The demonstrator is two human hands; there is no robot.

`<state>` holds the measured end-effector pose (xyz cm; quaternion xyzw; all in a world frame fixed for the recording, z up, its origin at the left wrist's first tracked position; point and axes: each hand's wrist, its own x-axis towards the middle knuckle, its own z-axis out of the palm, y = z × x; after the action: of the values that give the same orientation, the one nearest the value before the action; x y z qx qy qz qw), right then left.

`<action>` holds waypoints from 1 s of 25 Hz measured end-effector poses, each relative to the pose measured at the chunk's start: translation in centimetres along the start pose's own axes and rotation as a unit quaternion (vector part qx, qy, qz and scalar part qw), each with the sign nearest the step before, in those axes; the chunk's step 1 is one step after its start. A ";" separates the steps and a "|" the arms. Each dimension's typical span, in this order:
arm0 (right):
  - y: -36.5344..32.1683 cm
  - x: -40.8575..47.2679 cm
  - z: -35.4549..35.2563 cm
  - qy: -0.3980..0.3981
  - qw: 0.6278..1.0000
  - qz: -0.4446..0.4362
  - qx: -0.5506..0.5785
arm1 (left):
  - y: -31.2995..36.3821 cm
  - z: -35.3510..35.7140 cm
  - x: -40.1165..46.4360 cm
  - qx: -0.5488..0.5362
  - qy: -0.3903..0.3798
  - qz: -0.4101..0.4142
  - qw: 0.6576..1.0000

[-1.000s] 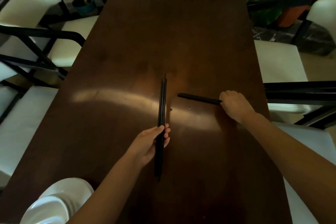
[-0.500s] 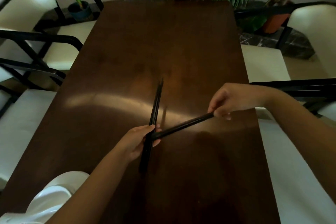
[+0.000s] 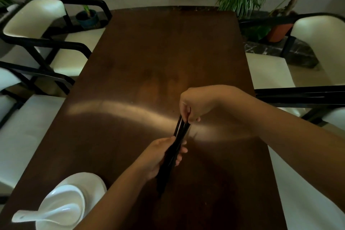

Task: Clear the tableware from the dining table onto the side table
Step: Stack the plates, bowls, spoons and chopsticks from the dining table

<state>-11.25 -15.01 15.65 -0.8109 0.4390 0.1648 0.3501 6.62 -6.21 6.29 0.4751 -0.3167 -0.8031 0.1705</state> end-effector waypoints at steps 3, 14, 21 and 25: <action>-0.4 0.3 1.1 0.055 0.998 -0.016 -0.039 | -0.7 0.5 -0.1 0.000 -0.001 0.034 0.999; -0.9 1.9 9.8 0.258 0.716 0.037 0.648 | -0.5 0.0 -1.0 -0.043 -0.079 0.046 0.995; -1.1 1.8 9.3 0.296 0.721 0.059 0.623 | -0.6 -0.8 -1.6 -0.127 -0.116 0.003 0.985; -1.3 0.4 7.4 0.392 0.699 0.054 0.596 | -3.9 -1.3 -1.7 -0.253 -0.019 -0.007 0.967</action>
<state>-9.60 -9.51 10.79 -0.3989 0.5862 -0.4452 0.5469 8.70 -2.77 4.33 0.4031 -0.1032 -0.8671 0.2739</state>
